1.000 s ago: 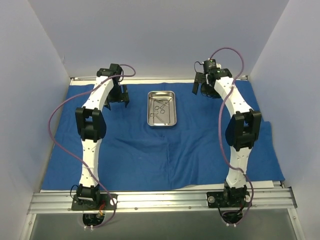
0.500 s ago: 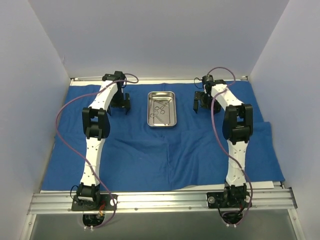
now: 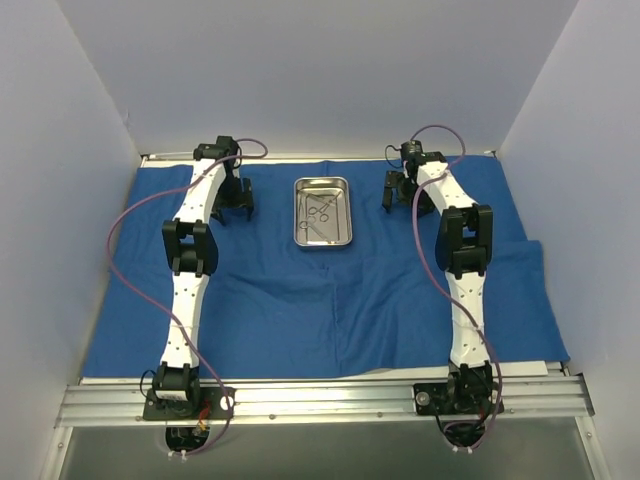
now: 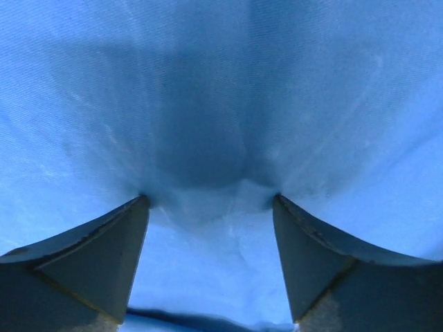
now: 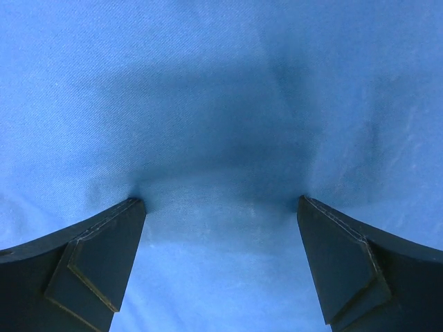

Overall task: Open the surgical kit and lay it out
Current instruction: Smooth out the surgical kit at the center of the board.

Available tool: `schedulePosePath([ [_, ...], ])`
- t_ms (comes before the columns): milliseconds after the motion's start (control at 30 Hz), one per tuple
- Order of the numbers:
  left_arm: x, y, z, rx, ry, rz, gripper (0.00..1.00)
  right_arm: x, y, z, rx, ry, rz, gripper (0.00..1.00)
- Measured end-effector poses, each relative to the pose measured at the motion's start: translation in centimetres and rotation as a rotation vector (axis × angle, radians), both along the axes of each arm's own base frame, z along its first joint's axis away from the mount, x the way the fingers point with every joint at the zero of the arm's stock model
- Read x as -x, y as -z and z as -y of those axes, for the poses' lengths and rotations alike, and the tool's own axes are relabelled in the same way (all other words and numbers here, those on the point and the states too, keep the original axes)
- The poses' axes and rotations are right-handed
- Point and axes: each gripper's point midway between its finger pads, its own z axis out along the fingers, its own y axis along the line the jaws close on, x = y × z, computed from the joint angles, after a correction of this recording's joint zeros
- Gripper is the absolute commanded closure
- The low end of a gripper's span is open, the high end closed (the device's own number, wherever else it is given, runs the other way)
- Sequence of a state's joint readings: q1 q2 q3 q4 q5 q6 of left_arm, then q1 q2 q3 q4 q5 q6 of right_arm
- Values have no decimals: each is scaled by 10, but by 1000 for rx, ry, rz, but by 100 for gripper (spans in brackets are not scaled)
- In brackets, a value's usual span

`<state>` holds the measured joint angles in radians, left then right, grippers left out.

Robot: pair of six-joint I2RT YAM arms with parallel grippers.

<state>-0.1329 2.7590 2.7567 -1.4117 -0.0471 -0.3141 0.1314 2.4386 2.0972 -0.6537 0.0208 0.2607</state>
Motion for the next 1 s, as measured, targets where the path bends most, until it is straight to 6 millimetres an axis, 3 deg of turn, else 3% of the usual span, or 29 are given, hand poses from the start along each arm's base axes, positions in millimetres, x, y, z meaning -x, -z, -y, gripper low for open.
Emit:
schedulePosePath([
  [100,-9,-2,-4,30,-1,30,15,-15,0,-2,-5,7,28,1],
  [233,-29,-7,-14,124,-16,95,7,-36,-1,-3,-3,20,72,1],
  [433,-82,-21,-46,244,-81,301,3,-63,-5,-5,0,25,144,0],
  [533,-94,-28,-65,237,-121,359,3,-69,-8,-6,-4,25,163,0],
  [667,-80,-50,-69,196,-152,355,6,-70,-12,-6,-6,18,172,0],
  [867,-42,-110,-38,78,-123,353,6,-40,-43,-2,-1,1,147,0],
  [933,-25,-111,-24,37,-99,314,6,-21,-60,0,-1,-2,144,0],
  [1000,-7,-99,-11,0,-70,249,6,0,-70,2,-1,-4,130,0],
])
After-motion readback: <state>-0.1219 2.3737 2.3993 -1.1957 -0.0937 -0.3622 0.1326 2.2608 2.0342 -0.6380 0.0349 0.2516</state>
